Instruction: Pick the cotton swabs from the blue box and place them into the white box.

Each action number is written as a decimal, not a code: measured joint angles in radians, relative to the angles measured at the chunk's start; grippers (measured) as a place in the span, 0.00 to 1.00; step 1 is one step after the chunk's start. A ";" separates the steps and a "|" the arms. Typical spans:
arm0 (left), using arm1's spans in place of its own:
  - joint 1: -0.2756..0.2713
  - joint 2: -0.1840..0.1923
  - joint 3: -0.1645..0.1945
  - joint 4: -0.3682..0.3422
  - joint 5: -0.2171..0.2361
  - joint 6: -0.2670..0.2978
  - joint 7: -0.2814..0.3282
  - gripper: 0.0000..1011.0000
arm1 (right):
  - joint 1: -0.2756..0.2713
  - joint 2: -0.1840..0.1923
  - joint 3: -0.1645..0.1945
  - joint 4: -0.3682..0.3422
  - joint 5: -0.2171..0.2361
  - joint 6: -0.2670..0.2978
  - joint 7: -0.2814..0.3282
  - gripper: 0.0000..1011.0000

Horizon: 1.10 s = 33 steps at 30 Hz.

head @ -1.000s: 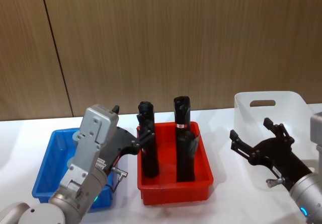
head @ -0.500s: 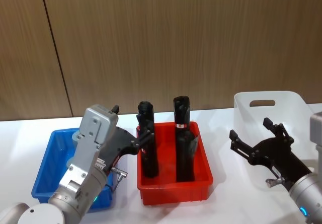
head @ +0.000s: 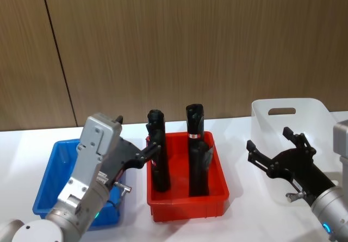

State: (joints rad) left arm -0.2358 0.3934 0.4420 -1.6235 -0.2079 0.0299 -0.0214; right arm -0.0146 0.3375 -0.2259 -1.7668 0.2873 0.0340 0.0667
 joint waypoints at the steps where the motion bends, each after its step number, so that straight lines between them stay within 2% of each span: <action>1: 0.001 0.002 -0.001 0.000 -0.002 0.004 0.000 0.99 | 0.000 0.000 0.000 0.000 0.000 0.000 0.000 0.99; 6: 0.009 0.016 -0.014 -0.006 -0.017 0.022 0.006 0.99 | 0.000 0.000 0.000 0.000 0.000 0.000 0.000 0.99; 11: 0.025 0.037 -0.032 -0.017 -0.051 0.050 0.035 0.99 | 0.000 0.000 0.000 0.000 0.000 0.000 0.000 0.99; 22: 0.066 0.085 -0.078 -0.042 -0.160 0.127 0.104 0.99 | 0.000 0.000 0.000 0.000 0.000 0.000 0.000 0.99; 33: 0.076 0.098 -0.108 -0.013 -0.260 0.196 0.125 0.99 | 0.000 0.000 0.000 0.000 0.000 0.000 0.000 0.99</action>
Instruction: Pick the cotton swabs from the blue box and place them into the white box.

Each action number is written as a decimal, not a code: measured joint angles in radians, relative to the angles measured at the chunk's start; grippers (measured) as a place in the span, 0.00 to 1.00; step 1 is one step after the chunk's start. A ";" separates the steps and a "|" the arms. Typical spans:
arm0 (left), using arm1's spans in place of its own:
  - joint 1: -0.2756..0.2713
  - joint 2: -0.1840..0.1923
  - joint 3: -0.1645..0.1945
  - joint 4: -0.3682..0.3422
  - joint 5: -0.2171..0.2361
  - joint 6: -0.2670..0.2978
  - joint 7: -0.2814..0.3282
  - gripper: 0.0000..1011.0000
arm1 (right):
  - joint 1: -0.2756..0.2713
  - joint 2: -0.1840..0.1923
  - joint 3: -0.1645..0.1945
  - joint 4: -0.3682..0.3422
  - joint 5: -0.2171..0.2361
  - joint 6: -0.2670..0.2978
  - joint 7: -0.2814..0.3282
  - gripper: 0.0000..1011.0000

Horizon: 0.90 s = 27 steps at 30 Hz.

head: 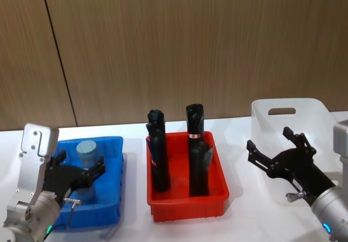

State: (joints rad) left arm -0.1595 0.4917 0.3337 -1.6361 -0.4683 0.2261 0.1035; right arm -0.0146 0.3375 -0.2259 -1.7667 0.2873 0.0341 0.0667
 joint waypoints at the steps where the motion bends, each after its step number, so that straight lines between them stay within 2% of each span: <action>1: -0.001 0.000 -0.001 0.004 -0.003 0.003 0.000 0.99 | 0.000 0.000 0.000 0.000 0.000 0.000 0.000 0.99; 12: -0.037 -0.024 -0.015 0.091 -0.061 0.071 -0.011 0.99 | 0.000 0.000 0.000 0.000 0.000 0.000 0.000 0.99; 27: -0.106 -0.065 -0.023 0.215 -0.084 0.117 -0.049 0.99 | 0.000 0.000 0.000 0.000 0.000 0.000 0.000 0.99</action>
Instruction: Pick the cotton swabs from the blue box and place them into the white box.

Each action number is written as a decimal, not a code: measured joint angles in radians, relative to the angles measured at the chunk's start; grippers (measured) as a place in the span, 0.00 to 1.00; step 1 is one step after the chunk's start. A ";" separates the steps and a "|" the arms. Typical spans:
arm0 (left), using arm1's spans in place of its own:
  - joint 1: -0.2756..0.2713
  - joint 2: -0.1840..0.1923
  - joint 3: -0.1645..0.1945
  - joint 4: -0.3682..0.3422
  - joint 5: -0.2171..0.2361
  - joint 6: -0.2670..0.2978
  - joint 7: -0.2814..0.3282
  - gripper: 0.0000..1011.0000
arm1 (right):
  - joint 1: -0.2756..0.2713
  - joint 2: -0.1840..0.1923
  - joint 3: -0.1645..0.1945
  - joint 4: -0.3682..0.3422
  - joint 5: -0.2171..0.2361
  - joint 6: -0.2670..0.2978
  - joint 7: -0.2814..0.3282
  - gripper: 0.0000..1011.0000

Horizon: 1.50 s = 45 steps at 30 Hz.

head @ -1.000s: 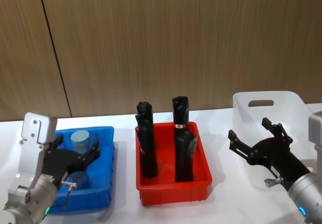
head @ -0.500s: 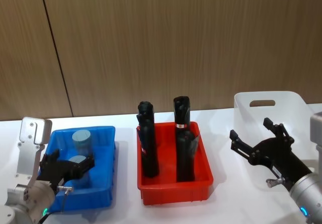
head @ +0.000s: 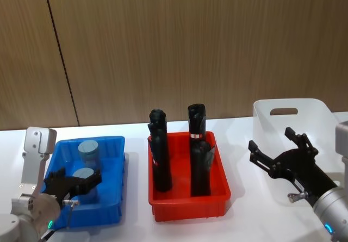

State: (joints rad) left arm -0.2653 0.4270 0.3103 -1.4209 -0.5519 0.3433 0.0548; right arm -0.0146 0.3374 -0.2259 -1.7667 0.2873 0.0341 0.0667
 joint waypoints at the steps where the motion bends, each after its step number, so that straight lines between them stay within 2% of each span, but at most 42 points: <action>1: -0.003 -0.002 0.000 0.006 0.000 0.002 -0.002 0.99 | 0.000 0.000 0.000 0.000 0.000 0.000 0.000 0.99; 17: -0.077 -0.038 -0.005 0.124 0.006 0.034 -0.044 0.99 | 0.000 0.000 0.000 0.000 0.000 0.000 0.000 0.99; 31: -0.147 -0.070 -0.001 0.244 0.042 0.045 -0.109 0.99 | 0.000 0.000 0.000 0.000 0.000 0.000 0.000 0.99; 39: -0.168 -0.080 0.002 0.281 0.057 0.041 -0.132 0.83 | 0.000 0.000 0.000 0.000 0.000 0.000 0.000 0.99; 43: -0.175 -0.084 0.002 0.295 0.062 0.035 -0.143 0.68 | 0.000 0.000 0.000 0.000 0.000 0.000 0.000 0.99; 45: -0.177 -0.085 0.002 0.300 0.064 0.031 -0.147 0.66 | 0.000 0.000 0.000 0.000 0.000 0.000 0.000 0.99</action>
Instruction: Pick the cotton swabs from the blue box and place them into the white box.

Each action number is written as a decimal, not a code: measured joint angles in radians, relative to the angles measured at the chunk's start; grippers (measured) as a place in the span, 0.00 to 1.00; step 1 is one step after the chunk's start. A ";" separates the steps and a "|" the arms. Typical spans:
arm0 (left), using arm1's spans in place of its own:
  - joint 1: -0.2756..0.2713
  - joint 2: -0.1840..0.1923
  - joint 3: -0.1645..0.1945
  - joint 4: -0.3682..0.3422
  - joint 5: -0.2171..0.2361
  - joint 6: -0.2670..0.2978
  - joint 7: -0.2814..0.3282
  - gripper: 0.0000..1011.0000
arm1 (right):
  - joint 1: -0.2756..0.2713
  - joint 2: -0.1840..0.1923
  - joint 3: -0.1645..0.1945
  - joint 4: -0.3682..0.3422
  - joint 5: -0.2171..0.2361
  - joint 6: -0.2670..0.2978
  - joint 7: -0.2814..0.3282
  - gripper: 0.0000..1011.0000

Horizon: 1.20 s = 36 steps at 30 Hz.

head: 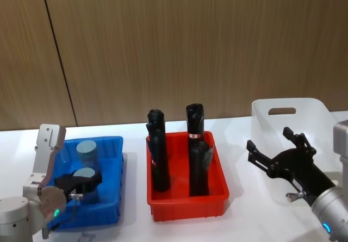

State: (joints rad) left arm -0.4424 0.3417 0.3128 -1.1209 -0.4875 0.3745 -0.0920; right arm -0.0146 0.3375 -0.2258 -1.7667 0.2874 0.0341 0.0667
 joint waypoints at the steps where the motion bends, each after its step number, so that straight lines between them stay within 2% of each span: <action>1: 0.000 0.000 0.000 0.000 0.000 0.000 0.000 0.66 | 0.000 0.000 0.000 0.000 0.000 0.000 0.000 0.99; 6: -0.001 -0.002 0.001 0.005 0.006 -0.014 -0.004 0.66 | 0.000 0.000 0.000 0.000 0.000 0.000 0.000 0.99; 12: 0.007 -0.001 0.001 -0.003 0.017 -0.057 0.001 0.66 | 0.000 0.000 0.000 0.000 0.000 0.000 0.000 0.99; 25: 0.049 0.022 0.000 -0.090 0.085 -0.169 0.014 0.66 | 0.000 0.000 0.000 0.000 0.000 0.000 0.000 0.99; 36: 0.079 0.056 -0.009 -0.184 0.146 -0.248 -0.063 0.66 | 0.000 0.000 0.000 0.000 0.000 0.000 0.000 0.99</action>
State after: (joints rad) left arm -0.3630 0.3980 0.3039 -1.3051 -0.3413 0.1263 -0.1555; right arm -0.0147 0.3375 -0.2258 -1.7668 0.2873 0.0341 0.0667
